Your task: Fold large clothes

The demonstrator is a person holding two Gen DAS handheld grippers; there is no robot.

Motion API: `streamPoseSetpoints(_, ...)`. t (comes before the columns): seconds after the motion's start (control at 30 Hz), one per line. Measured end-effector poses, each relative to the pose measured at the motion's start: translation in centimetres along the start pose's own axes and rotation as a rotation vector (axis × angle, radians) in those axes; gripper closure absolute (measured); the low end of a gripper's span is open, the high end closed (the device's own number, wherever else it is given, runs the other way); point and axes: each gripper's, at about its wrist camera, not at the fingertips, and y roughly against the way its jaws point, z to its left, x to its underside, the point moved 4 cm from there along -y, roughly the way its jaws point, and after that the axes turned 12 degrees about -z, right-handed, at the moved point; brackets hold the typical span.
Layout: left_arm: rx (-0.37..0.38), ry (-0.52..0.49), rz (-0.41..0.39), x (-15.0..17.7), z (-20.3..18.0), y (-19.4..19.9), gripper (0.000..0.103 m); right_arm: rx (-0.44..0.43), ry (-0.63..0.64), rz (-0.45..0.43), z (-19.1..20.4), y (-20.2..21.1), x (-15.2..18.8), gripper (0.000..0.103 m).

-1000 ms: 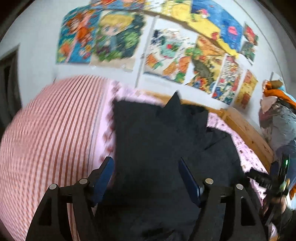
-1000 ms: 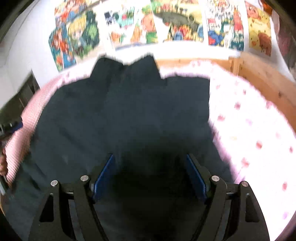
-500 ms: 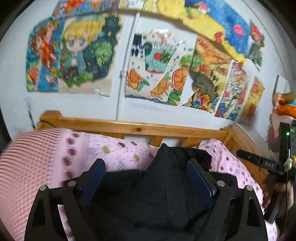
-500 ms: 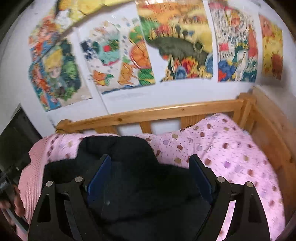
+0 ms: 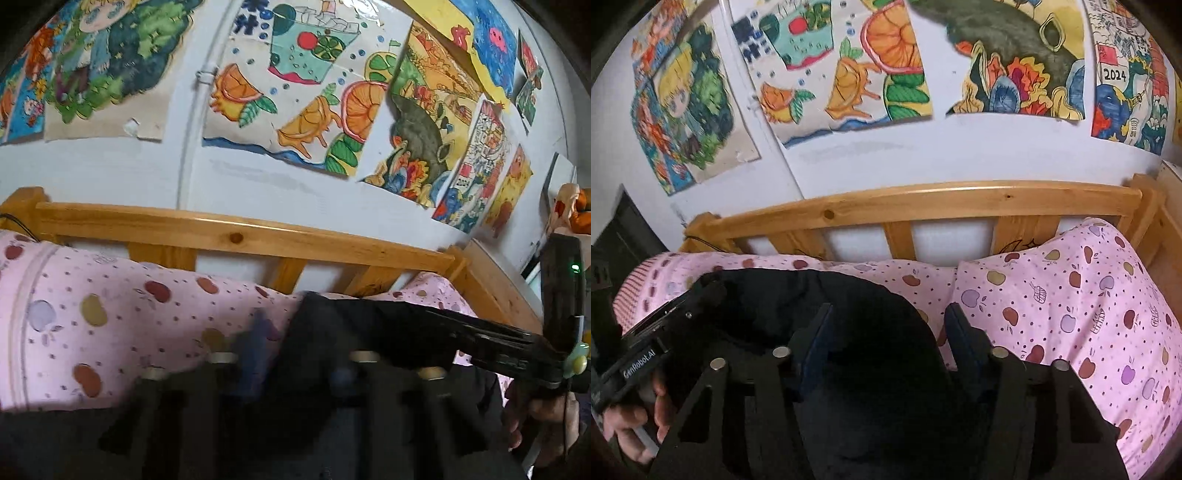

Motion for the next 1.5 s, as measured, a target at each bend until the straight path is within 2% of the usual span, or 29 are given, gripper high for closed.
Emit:
streamPoseSetpoints(0.1, 0.049, 0.008, -0.037, -0.2, -0.5, 1.0, 0.092, 0.036, -0.003, -0.037, 0.0, 0.7, 0.0, 0.088)
streamPoseSetpoints(0.13, 0.057, 0.014, -0.054, -0.3, -0.6, 1.6, 0.092, 0.038, -0.008, -0.048, -0.2, 1.0, 0.0, 0.09)
streamPoseSetpoints(0.33, 0.1, 0.028, -0.122, -1.1, -0.8, 6.0, 0.094, 0.004, -0.046, -0.146, -1.2, 6.1, -0.1, 0.094)
streamPoseSetpoints(0.47, 0.13, 0.03, -0.128, -1.4, -1.1, 9.8, 0.095, -0.031, -0.059, -0.21, -1.7, 10.5, 1.0, 0.096)
streamPoseSetpoints(0.57, 0.127, -0.016, -0.127, -1.1, -1.6, 12.7, 0.095, -0.054, -0.053, -0.244, -1.9, 13.8, 2.2, 0.096)
streamPoseSetpoints(0.73, 0.08, -0.093, -0.091, 1.3, -2.5, 17.3, 0.097, -0.081, 0.037, -0.262, -1.2, 18.2, 5.6, 0.096)
streamPoseSetpoints(1.0, 0.049, -0.224, -0.031, 7.2, -4.4, 23.5, 0.098, -0.049, 0.163, -0.259, 0.3, 23.5, 13.1, 0.098)
streamPoseSetpoints(1.17, 0.04, -0.21, 0.074, 11.5, -3.0, 23.2, 0.098, -0.043, 0.13, -0.173, -0.7, 22.3, 17.4, 0.098)
streamPoseSetpoints(1.3, 0.021, -0.207, 0.143, 13.9, -2.0, 21.7, 0.098, -0.027, 0.094, -0.134, -0.8, 20.1, 18.9, 0.097)
streamPoseSetpoints(1.5, -0.002, -0.224, 0.189, 17.0, -1.2, 19.4, 0.098, 0.027, 0.086, -0.095, -0.9, 16.9, 21.7, 0.097)
